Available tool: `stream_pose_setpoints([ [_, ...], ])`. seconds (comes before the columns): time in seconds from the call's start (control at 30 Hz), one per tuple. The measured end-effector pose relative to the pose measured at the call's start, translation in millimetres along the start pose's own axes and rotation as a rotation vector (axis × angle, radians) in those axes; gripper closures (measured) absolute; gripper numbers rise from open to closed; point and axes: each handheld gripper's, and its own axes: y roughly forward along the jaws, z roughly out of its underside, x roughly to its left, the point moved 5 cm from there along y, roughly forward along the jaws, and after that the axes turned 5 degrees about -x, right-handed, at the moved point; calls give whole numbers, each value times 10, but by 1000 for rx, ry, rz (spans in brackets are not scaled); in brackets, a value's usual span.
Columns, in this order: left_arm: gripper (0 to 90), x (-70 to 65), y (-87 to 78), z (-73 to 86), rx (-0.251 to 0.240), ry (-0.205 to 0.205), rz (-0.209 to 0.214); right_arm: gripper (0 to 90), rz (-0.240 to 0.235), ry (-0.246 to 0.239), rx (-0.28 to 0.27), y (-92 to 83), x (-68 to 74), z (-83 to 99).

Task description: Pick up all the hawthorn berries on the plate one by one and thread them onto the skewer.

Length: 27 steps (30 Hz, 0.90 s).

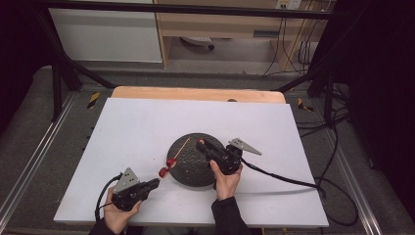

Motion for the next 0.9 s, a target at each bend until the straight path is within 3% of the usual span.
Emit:
stream_pose_setpoints([
  [0.17,882,-26,11,-9,-10,-2,-2,622,4,3,-39,2,-8,-101],
  [0.43,882,-65,36,-30,-27,-17,-2,622,6,49,-106,68,-50,-224],
  [0.9,882,-170,124,-52,-44,-41,4,622,-6,127,-177,166,-107,-236],
])
